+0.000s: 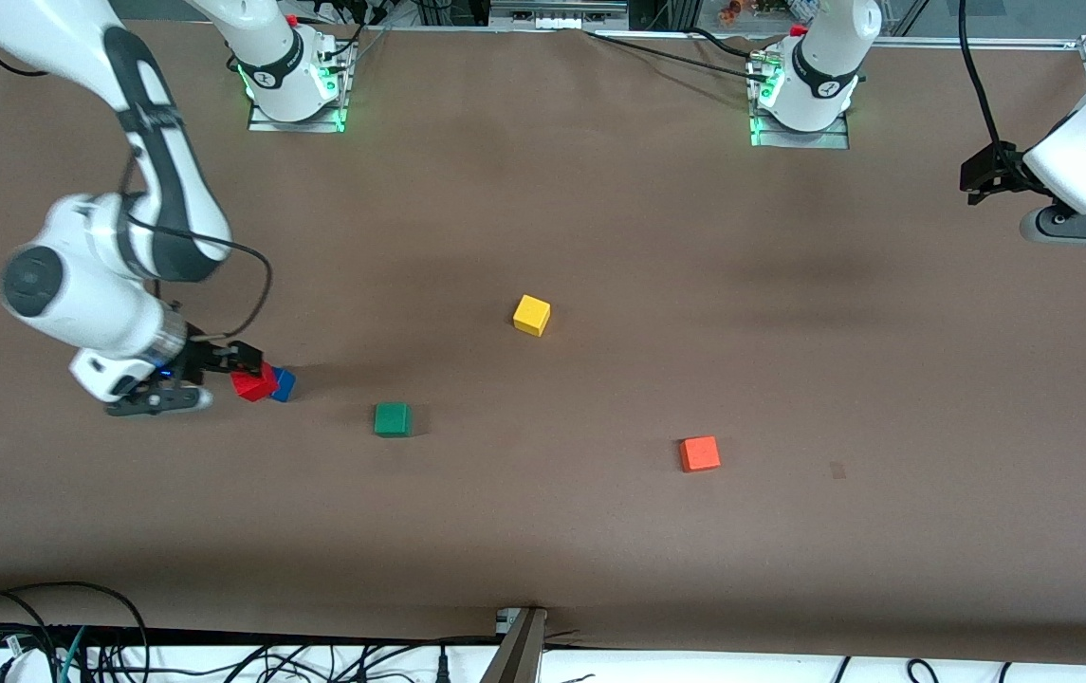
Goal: Pass red block to right arm, stack on blue
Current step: 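Open the right gripper and raise it off the stacked cubes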
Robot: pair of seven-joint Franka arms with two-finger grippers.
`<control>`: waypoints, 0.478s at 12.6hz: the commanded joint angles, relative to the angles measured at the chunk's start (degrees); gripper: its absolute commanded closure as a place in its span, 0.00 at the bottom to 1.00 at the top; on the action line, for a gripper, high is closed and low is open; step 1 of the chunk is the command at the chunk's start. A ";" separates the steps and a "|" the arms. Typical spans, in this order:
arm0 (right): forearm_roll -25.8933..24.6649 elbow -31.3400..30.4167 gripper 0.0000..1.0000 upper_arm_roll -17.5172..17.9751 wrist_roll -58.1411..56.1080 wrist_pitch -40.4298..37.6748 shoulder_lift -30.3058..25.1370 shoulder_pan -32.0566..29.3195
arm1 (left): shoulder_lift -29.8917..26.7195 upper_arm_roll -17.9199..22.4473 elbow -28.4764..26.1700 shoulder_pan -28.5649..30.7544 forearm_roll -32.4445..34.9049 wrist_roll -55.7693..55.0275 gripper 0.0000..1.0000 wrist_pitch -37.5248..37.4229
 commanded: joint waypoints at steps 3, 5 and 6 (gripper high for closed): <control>-7.65 16.88 0.00 -1.99 1.28 -27.11 -3.67 0.57 | -9.15 7.88 -10.48 0.05 -4.66 9.42 0.00 6.28; -7.66 22.27 0.00 -2.08 5.30 -38.74 -5.50 0.49 | -11.77 10.69 -15.81 0.05 -9.21 10.67 0.00 7.67; -7.66 22.12 0.00 -1.91 7.15 -40.35 -8.13 0.49 | -14.13 11.48 -19.84 0.05 -10.37 10.76 0.00 10.12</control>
